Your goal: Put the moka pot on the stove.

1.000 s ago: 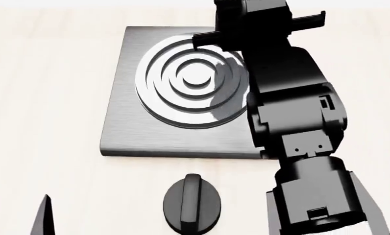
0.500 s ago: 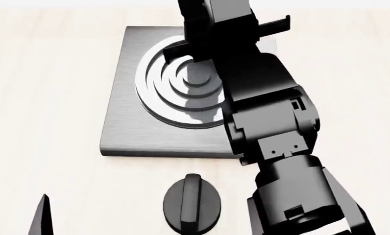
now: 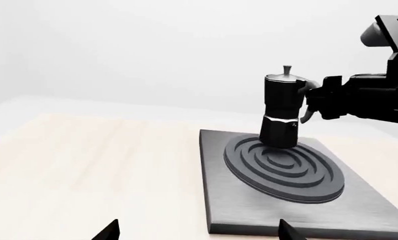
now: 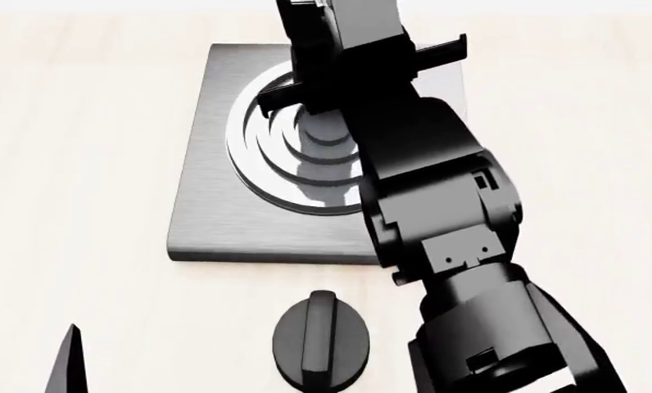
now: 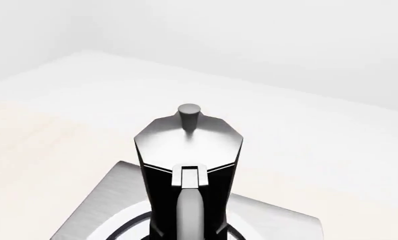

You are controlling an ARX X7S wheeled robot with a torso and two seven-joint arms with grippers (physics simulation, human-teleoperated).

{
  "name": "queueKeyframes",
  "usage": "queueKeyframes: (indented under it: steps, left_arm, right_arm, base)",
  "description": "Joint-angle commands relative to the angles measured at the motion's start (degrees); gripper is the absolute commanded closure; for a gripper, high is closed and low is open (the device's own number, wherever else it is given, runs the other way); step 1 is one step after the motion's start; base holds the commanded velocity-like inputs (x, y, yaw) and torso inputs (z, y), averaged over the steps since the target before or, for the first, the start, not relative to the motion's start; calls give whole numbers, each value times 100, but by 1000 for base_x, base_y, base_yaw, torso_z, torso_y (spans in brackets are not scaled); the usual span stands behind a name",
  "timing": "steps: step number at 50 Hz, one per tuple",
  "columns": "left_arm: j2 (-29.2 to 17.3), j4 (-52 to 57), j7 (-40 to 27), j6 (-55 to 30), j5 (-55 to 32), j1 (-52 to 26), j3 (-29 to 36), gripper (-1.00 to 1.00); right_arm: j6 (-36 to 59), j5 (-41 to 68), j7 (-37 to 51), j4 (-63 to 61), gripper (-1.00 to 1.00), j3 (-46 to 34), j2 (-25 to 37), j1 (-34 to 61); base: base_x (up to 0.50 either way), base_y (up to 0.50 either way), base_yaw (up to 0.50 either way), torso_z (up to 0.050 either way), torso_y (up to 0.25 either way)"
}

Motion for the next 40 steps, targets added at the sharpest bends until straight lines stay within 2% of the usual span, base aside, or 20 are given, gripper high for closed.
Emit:
queueKeyframes:
  steps: [1, 23, 40]
  left_arm:
    - [120, -19, 166, 148, 68, 9, -124, -100]
    - [143, -107, 168, 202, 216, -3, 41, -100]
    - [116, -76, 132, 191, 225, -2, 72, -100]
  right_arm:
    - [-157, -37, -138, -39, 100, 19, -94, 51]
    - [597, 315, 360, -1908, 100, -7, 588, -653]
    - [260, 294, 346, -1568, 100, 26, 595, -900]
  base:
    - [0, 0, 0, 0, 0]
    - [0, 0, 0, 0, 1]
    - [0, 0, 0, 1, 1]
